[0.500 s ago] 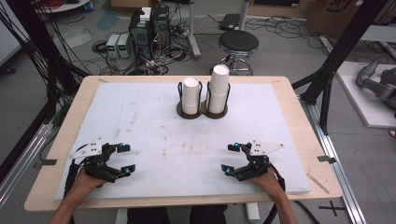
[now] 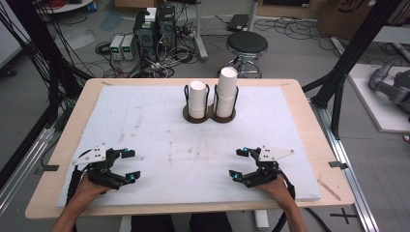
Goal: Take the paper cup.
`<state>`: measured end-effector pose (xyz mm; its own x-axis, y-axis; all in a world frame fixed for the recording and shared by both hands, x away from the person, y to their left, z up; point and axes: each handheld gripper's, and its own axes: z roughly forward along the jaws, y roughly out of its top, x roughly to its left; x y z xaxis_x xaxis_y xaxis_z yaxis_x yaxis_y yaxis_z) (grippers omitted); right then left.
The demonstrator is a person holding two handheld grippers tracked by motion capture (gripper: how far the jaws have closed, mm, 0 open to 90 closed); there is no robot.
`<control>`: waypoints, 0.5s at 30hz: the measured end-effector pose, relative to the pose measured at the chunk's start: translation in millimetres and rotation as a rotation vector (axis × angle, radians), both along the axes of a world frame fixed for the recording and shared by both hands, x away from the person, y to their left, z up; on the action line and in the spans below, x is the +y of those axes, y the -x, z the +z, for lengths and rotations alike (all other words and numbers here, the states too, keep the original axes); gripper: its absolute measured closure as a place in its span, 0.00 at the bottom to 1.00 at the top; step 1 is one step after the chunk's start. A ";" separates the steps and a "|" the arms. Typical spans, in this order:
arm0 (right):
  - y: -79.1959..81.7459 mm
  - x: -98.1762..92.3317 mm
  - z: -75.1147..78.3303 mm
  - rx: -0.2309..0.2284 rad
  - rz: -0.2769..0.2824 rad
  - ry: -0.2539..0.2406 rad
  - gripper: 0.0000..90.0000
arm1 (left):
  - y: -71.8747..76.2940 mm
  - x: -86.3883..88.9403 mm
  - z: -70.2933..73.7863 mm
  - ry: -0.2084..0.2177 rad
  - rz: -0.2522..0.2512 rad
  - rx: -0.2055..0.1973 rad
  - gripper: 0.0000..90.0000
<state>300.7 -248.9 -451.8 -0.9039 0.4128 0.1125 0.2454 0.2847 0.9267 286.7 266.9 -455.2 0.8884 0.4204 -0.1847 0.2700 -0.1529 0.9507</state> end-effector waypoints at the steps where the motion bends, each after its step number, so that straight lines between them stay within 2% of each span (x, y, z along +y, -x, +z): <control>1: 0.8 0.8 0.2 -0.007 -0.011 0.009 0.17 | -0.1 -0.3 -0.1 0.000 -0.001 -0.001 0.13; 2: 3.0 3.0 0.5 -0.020 -0.053 0.030 0.17 | -0.2 -0.3 0.0 0.000 -0.002 -0.002 0.13; 6: 3.3 4.6 1.0 -0.031 -0.071 0.048 0.17 | -0.4 -0.1 0.0 0.001 -0.001 0.000 0.13; 10: 2.1 1.4 6.2 -0.005 -0.074 0.022 0.17 | -0.4 0.0 0.0 0.003 0.000 0.002 0.13; 13: 2.8 -1.7 18.9 -0.019 -0.065 -0.012 0.17 | -0.7 0.2 0.0 0.003 0.002 0.005 0.13; 14: 4.1 -2.5 28.6 -0.019 -0.057 -0.014 0.17 | -0.9 0.2 -0.1 0.005 0.002 0.006 0.13; 15: 4.1 -2.5 28.6 -0.019 -0.057 -0.014 0.17 | -0.9 0.4 -0.1 0.007 0.004 0.008 0.13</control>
